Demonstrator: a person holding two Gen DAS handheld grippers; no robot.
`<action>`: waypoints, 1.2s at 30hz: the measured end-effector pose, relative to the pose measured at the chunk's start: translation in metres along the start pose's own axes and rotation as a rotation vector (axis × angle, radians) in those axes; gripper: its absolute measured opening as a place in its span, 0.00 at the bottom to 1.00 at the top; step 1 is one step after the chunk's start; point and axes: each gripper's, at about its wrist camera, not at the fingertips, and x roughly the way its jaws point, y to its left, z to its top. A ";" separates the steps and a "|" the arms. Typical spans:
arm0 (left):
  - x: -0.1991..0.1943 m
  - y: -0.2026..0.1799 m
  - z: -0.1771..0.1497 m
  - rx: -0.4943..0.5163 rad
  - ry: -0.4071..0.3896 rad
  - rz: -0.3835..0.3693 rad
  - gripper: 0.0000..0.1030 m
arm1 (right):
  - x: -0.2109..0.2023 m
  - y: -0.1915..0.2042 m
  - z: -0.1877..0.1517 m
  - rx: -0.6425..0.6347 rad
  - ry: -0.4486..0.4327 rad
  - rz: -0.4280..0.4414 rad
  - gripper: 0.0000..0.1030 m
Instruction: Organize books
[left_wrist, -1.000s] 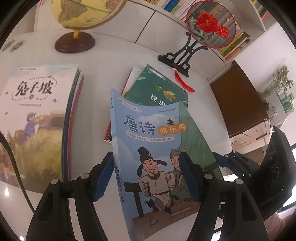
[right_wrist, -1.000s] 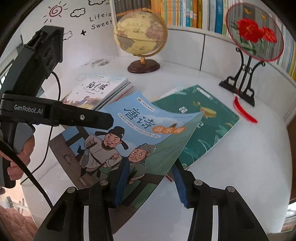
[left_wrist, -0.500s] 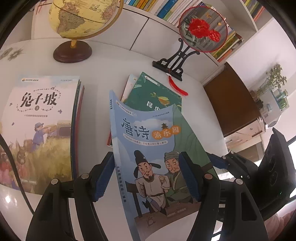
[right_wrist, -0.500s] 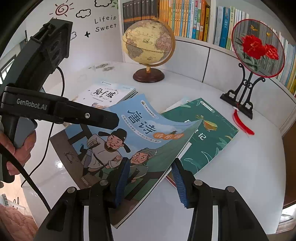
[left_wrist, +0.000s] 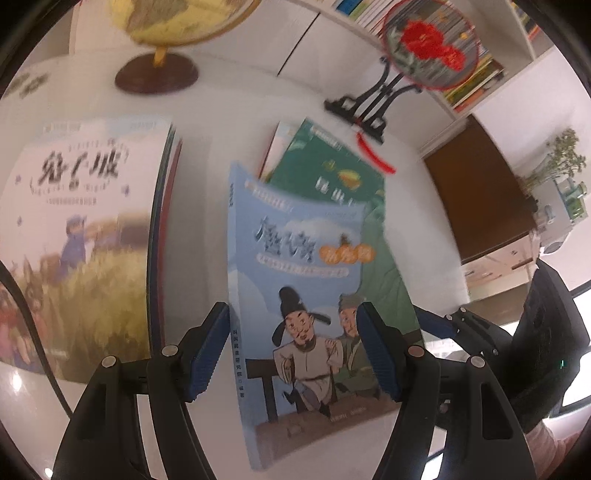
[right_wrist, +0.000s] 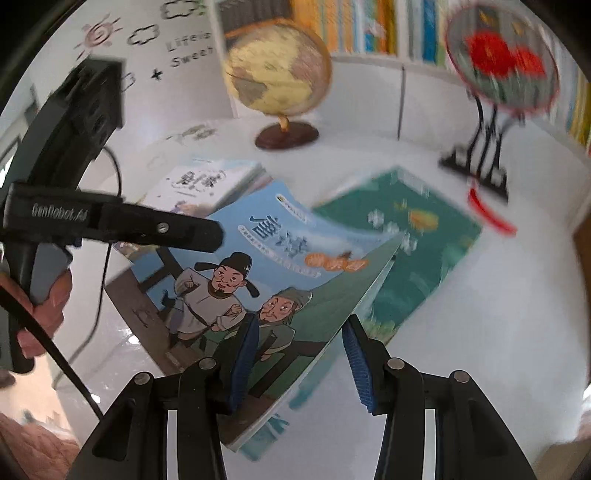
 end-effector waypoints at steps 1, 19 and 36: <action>0.004 0.002 -0.002 -0.003 0.011 0.007 0.65 | 0.006 -0.006 -0.005 0.034 0.017 0.019 0.45; 0.041 0.012 -0.018 0.029 0.125 0.183 0.74 | 0.043 -0.052 -0.035 0.314 0.095 0.246 0.57; 0.042 0.011 -0.002 0.043 0.040 0.064 0.89 | 0.056 -0.076 -0.037 0.456 0.104 0.588 0.78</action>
